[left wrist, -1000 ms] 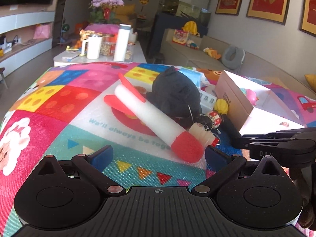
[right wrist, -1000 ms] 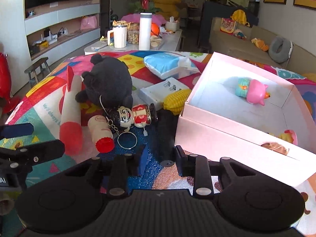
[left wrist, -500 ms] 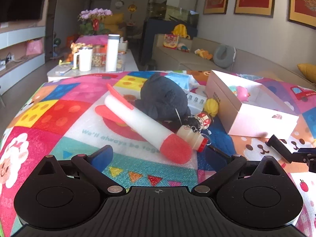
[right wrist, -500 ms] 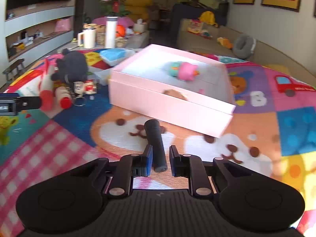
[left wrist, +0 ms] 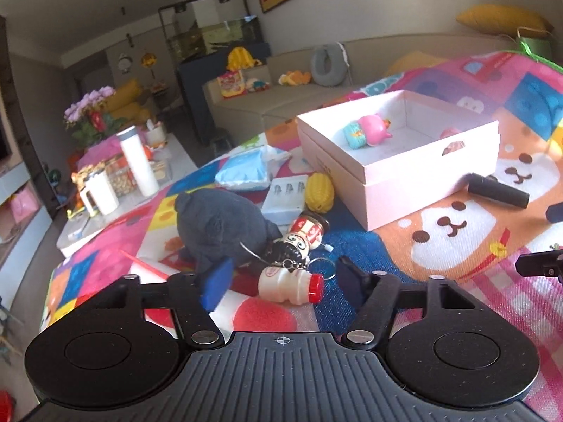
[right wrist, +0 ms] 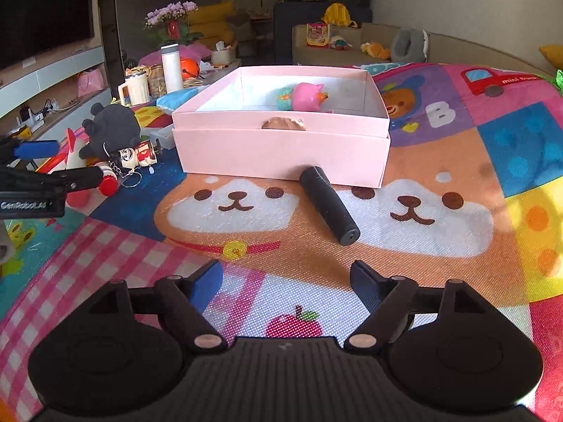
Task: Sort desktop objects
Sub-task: 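Move the left gripper to the white red-capped bottle and grasp it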
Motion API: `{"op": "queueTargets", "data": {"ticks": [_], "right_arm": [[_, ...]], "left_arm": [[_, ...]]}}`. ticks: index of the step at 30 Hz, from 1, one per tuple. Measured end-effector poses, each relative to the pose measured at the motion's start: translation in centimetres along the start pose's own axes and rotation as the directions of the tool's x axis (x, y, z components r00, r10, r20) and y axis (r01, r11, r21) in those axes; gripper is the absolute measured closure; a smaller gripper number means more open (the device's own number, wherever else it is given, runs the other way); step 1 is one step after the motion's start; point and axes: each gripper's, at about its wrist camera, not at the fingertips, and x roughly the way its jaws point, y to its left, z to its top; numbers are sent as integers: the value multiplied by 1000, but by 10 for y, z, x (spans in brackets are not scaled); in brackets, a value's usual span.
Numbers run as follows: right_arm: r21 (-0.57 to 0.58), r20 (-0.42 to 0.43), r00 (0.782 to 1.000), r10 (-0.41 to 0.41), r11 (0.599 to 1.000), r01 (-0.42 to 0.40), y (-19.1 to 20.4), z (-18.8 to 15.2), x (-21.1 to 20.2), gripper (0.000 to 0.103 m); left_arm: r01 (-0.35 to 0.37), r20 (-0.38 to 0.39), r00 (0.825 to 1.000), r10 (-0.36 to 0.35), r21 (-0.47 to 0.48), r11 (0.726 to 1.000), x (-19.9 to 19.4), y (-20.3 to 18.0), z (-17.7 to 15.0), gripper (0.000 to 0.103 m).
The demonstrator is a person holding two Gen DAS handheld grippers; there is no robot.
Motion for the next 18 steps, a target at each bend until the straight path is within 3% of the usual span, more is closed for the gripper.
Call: {"op": "queueTargets", "data": {"ticks": [9, 10, 12, 18], "right_arm": [[2, 15, 999, 29, 1000, -29, 0, -4, 2, 1], [4, 16, 999, 32, 999, -32, -1, -4, 2, 0], [7, 19, 999, 35, 999, -35, -1, -5, 2, 0], [11, 21, 999, 34, 999, -34, -1, -5, 1, 0]], "left_arm": [[29, -83, 996, -25, 49, 998, 24, -3, -4, 35], [36, -84, 996, -32, 56, 998, 24, -4, -4, 37], [54, -88, 995, -50, 49, 997, 26, -5, -4, 52], [97, -69, 993, -92, 66, 993, 14, -15, -1, 54]]}}
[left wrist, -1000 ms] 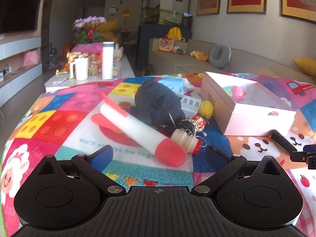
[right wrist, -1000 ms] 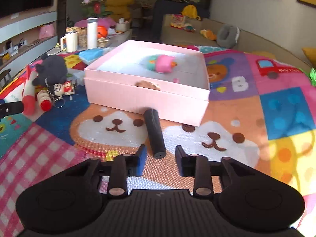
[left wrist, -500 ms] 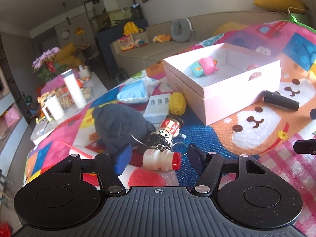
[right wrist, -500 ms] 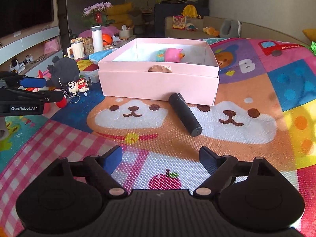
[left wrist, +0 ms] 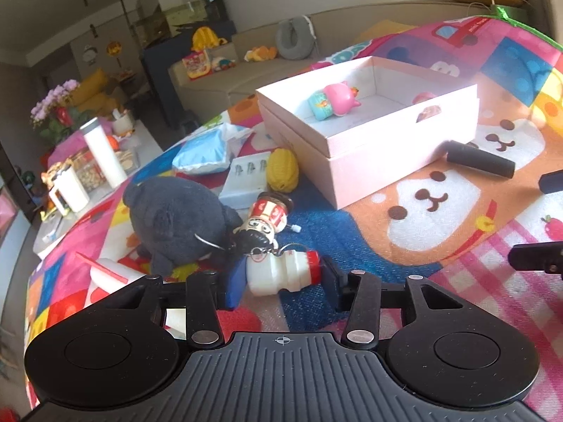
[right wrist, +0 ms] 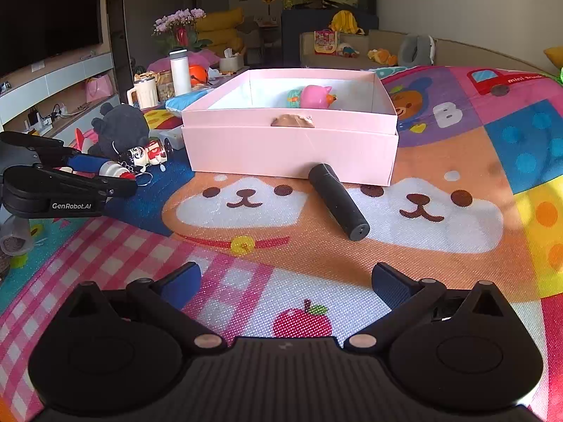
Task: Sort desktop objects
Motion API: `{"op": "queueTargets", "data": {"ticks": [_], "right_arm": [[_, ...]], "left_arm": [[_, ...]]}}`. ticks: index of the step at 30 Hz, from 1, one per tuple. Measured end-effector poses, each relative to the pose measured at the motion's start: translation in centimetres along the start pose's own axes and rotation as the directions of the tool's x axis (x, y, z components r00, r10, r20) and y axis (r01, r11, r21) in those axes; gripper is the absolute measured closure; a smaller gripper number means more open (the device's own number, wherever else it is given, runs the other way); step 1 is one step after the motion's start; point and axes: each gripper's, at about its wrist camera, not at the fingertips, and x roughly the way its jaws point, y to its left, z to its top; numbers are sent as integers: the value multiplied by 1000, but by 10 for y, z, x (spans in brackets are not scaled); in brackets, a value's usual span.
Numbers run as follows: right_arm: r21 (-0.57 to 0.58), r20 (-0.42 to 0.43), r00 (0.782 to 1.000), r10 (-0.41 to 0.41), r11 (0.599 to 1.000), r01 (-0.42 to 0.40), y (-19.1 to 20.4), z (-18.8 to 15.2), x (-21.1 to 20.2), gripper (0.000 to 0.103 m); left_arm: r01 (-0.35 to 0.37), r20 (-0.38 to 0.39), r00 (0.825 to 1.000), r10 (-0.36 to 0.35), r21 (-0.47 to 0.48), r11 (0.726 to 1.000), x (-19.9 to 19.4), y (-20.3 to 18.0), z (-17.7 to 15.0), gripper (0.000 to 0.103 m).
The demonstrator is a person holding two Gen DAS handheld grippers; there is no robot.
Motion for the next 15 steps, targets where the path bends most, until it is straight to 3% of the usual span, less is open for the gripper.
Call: {"op": "queueTargets", "data": {"ticks": [5, 7, 10, 12, 15], "right_arm": [[2, -1, 1000, -7, 1000, 7, 0, 0, 1, 0], [2, -1, 1000, -11, 1000, 11, 1, 0, 1, 0], [0, -3, 1000, -15, 1000, 15, 2, 0, 0, 0], [-5, -6, 1000, -19, 1000, 18, 2, 0, 1, 0], [-17, -16, 1000, -26, 1000, 26, 4, 0, 2, 0]], "left_arm": [[159, 54, 987, -154, -97, 983, -27, -12, 14, 54], [238, 65, 971, -230, -172, 956, -33, -16, 17, 54], [334, 56, 941, -333, -308, 891, -29, -19, 15, 54], [353, 37, 929, -368, -387, 852, -21, -18, 9, 54], [307, 3, 940, -342, -449, 839, -11, -12, -2, 54]]}}
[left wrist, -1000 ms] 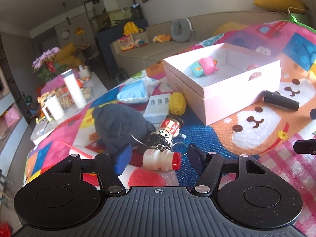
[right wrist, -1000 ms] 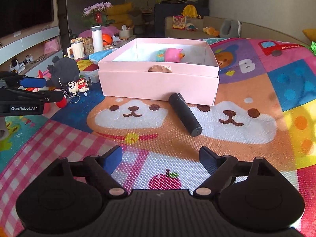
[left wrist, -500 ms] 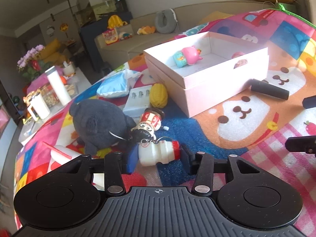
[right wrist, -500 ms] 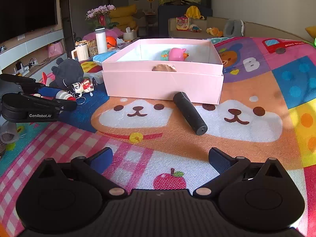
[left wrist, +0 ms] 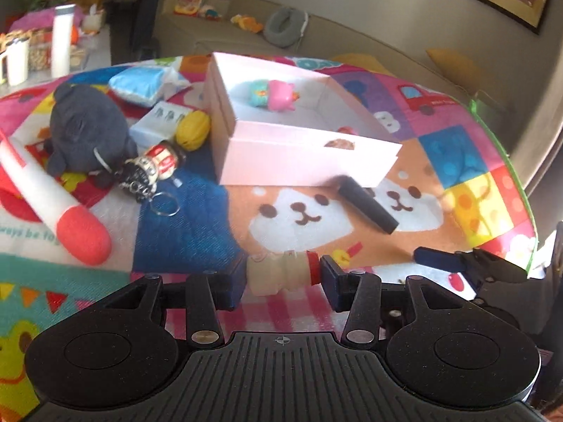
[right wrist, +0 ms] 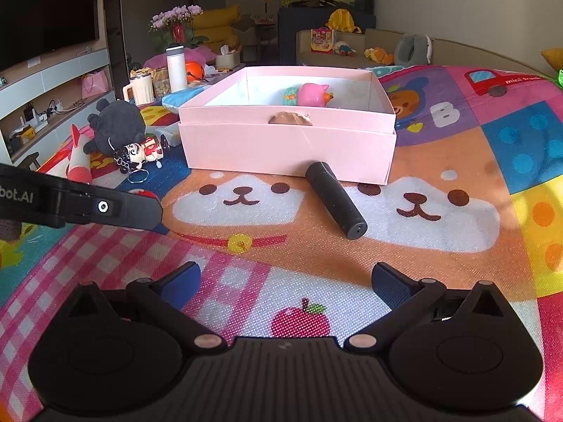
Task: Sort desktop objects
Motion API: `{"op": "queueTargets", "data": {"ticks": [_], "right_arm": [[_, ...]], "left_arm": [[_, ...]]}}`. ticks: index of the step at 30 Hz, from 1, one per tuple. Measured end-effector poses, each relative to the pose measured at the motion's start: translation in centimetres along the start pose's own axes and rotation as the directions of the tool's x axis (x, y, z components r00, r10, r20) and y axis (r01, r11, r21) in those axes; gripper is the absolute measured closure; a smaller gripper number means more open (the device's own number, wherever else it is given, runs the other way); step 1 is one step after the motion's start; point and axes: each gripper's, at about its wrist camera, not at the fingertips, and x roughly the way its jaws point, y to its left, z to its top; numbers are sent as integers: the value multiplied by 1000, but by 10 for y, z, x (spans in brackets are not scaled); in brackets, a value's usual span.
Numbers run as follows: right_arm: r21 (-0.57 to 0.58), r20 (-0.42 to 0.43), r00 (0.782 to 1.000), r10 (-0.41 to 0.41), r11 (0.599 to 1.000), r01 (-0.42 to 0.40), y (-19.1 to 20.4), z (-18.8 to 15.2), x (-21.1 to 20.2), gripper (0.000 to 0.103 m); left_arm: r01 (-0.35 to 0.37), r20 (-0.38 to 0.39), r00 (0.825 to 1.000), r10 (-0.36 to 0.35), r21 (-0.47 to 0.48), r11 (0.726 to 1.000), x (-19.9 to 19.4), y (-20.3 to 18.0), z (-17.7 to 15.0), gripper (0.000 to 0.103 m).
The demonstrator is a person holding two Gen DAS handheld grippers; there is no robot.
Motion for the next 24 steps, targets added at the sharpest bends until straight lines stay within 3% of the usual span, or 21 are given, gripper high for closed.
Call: {"op": "queueTargets", "data": {"ticks": [4, 6, 10, 15, 18, 20, 22, 24], "right_arm": [[0, -11, 1000, 1, 1000, -1, 0, 1, 0, 0], [3, -17, 1000, 5, 1000, -5, -1, 2, 0, 0], [-2, -54, 998, 13, 1000, -13, -1, 6, 1, 0], [-20, -52, 998, 21, 1000, -22, -1, 5, 0, 0], [-5, -69, 996, 53, 999, -53, -1, 10, -4, 0], [14, -7, 995, 101, 995, -101, 4, 15, -17, 0], [-32, 51, 986, 156, 987, -155, 19, 21, -29, 6], [-60, 43, 976, 213, 976, -211, 35, 28, -30, 32]], "left_arm": [[-4, 16, 1000, 5, -61, 998, -5, 18, -2, 50], [-44, 43, 998, 46, -53, 998, -11, 24, -1, 34], [-113, 85, 989, 118, -65, 992, -24, 40, 4, 26], [-246, 160, 954, 252, -57, 968, -43, 56, 6, 10], [-283, 184, 940, 288, -50, 958, -55, 63, 5, 6], [-310, 200, 928, 314, -55, 949, -62, 66, 3, 5], [-328, 213, 918, 333, -62, 943, -67, 68, 1, 2], [-330, 219, 916, 335, -63, 942, -69, 68, 0, 2]]}}
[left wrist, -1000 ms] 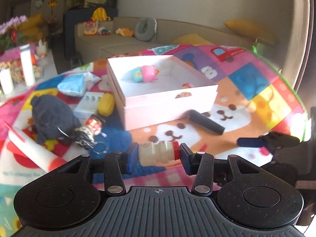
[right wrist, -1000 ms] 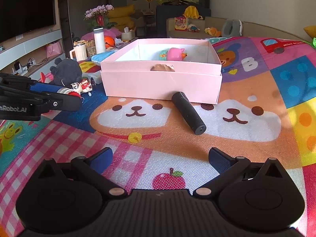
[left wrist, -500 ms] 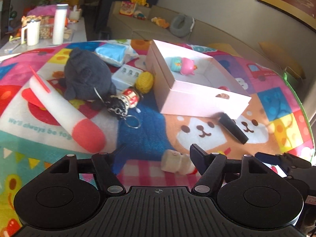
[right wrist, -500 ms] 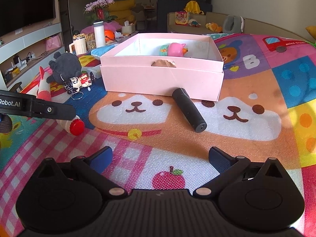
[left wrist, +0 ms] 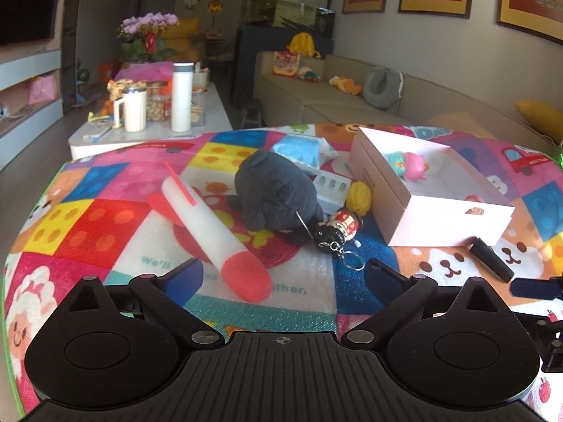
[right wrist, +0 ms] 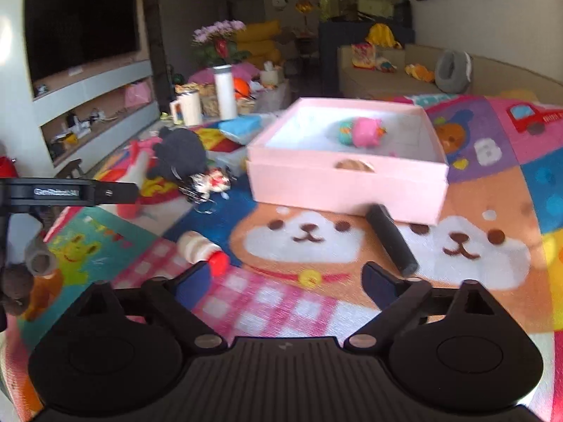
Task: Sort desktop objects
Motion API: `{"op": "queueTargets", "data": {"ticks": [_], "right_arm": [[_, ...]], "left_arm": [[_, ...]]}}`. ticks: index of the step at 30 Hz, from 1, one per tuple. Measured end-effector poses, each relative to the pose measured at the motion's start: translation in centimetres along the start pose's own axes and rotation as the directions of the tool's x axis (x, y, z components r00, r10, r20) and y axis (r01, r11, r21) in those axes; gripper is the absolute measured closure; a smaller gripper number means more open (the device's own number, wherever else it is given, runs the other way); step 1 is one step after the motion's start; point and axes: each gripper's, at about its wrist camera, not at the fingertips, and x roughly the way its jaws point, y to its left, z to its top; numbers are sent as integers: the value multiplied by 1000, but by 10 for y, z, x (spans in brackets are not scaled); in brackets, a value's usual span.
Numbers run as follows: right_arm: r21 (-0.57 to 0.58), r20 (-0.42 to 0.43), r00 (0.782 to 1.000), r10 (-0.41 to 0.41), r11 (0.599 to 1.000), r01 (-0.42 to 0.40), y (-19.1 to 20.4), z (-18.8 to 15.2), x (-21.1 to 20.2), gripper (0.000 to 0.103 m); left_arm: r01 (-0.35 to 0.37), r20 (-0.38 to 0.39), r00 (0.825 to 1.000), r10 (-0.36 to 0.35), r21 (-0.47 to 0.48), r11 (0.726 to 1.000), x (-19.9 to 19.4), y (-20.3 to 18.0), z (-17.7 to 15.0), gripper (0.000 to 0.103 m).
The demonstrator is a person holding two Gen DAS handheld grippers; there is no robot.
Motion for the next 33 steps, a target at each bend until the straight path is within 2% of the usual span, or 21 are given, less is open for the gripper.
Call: {"op": "queueTargets", "data": {"ticks": [1, 2, 3, 7, 8, 11, 14, 18, 21, 25, 31, 33], "right_arm": [[17, -20, 999, 31, 999, -31, 4, 4, 6, 39], [43, -44, 997, 62, 997, -60, 7, 7, 13, 50], [67, -66, 995, 81, 995, -77, 10, 9, 22, 55], [3, -72, 997, 34, 999, -34, 26, 7, 44, 57], [-16, -74, 997, 38, 999, -39, 29, 6, 46, 59], [-66, -100, 995, 26, 997, -33, 34, 7, 47, 75], [-89, -75, 997, -15, 996, 8, 31, 14, 38, 75], [-180, -87, 994, -64, 983, 48, 30, 25, 25, 75], [-375, -87, 983, -164, 919, 120, 42, 24, 22, 75], [-617, -4, 963, -270, 758, 210, 61, 11, 24, 75], [-783, 102, 954, -284, 569, 253, 86, -13, 36, 75], [-804, 115, 957, -266, 541, 247, 93, -17, 38, 75]], "left_arm": [[4, 1, 1000, -4, 1, 1000, -1, 0, -1, 1], [7, 4, 1000, -7, 2, 1000, -2, -1, -2, 1], [10, 6, 1000, -10, 5, 1000, -3, -2, -3, 1], [27, 0, 1000, -27, 30, 999, -7, -3, -9, 1], [30, -3, 1000, -30, 35, 999, -7, -3, -11, 1], [37, -8, 999, -37, 47, 998, -7, -4, -17, 0], [56, -19, 998, -55, 73, 996, -7, -9, -23, 0], [96, -26, 995, -92, 173, 980, -8, -27, -32, 0], [123, -27, 992, -120, 224, 967, -10, -39, -37, 0], [135, -42, 991, -129, 221, 966, -7, -44, -40, 0], [70, -43, 997, -63, 167, 983, -3, -31, -37, 0], [50, -43, 998, -44, 150, 987, -2, -26, -36, 0]]}}
